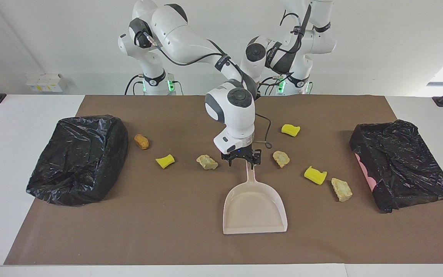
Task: Sweep and dump trash in bin
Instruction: 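Reach the left gripper to the brush while the right gripper reaches the dustpan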
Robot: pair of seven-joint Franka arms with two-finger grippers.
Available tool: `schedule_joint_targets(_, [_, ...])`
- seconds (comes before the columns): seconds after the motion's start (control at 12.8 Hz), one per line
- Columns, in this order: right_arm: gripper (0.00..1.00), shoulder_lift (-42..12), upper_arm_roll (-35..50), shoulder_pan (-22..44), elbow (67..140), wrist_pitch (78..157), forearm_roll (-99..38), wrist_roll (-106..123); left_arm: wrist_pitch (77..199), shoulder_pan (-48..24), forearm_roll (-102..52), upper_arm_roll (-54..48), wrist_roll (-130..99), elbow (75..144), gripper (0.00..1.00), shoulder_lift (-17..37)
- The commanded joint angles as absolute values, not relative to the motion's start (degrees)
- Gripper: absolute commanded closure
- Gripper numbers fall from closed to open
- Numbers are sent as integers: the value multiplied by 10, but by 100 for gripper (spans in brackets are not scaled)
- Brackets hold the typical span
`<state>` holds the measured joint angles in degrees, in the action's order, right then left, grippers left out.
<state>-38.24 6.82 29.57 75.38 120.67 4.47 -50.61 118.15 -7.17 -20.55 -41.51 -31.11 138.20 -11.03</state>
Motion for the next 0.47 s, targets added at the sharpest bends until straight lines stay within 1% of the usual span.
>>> schedule_joint_targets(0.0, [10, -394, 69, 301, 735, 1205, 84, -520, 1115, -79, -208, -376, -273, 1372, 100, -151])
schedule_joint_targets(0.23, [11, -392, 74, 302, 741, 1229, 100, -502, 1064, -74, -180, -339, -227, 1375, 100, -194])
schedule_joint_targets(0.39, [11, -393, 74, 307, 746, 1245, 98, -498, 1036, -75, -116, -284, -181, 1372, 100, -205])
